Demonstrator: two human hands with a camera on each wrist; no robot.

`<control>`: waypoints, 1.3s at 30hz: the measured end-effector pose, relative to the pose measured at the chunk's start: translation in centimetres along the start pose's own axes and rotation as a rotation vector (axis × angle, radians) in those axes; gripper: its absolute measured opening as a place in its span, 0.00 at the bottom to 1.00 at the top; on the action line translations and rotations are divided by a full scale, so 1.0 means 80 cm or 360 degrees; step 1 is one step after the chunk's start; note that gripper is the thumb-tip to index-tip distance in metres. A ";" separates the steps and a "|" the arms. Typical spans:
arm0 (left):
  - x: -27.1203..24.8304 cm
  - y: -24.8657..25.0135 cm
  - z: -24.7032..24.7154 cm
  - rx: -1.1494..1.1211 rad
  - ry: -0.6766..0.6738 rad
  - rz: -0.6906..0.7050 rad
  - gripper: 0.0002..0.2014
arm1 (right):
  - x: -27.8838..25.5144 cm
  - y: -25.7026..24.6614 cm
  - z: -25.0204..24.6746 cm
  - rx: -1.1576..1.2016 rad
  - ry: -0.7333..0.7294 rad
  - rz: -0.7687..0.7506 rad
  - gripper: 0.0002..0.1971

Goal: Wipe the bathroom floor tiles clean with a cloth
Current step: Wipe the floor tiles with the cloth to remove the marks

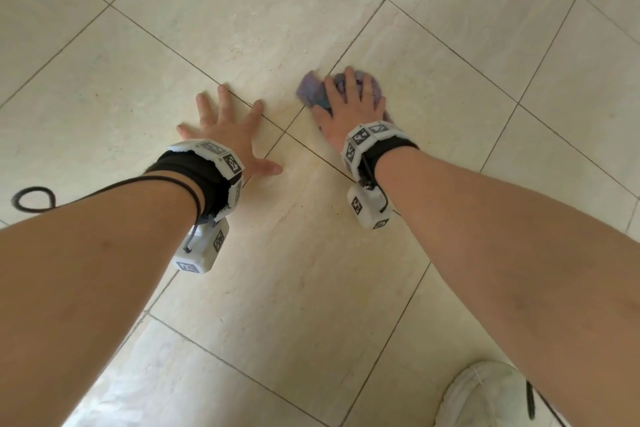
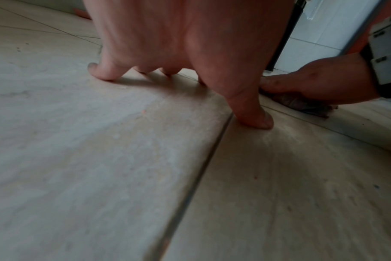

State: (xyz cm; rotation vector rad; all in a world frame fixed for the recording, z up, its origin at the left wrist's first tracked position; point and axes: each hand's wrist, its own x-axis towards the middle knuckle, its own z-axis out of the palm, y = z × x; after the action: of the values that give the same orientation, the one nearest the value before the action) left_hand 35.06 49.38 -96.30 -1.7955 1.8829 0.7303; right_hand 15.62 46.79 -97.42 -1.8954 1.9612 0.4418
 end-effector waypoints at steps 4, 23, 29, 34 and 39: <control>0.000 0.001 0.000 -0.0016 0.0018 -0.0006 0.59 | -0.029 0.000 0.002 -0.0026 -0.0025 -0.0164 0.30; 0.000 -0.008 0.000 0.0032 0.0024 0.0078 0.56 | -0.024 -0.050 0.019 0.0331 0.0026 0.0459 0.31; -0.002 -0.008 -0.002 0.0037 0.0019 0.0070 0.56 | -0.049 -0.010 0.026 0.0005 0.0043 0.0027 0.29; -0.005 -0.008 -0.003 0.0021 0.0037 0.0079 0.56 | -0.061 0.038 0.028 -0.0285 -0.0024 -0.0123 0.32; -0.005 -0.007 -0.004 0.0004 -0.0003 0.0058 0.57 | -0.059 0.102 0.013 -0.0120 -0.0073 0.0124 0.29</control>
State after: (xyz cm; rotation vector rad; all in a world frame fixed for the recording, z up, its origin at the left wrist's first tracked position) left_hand 35.66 49.48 -95.86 -1.7625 1.9189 0.7423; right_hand 7.63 51.80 -96.41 -1.8414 2.0197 0.5839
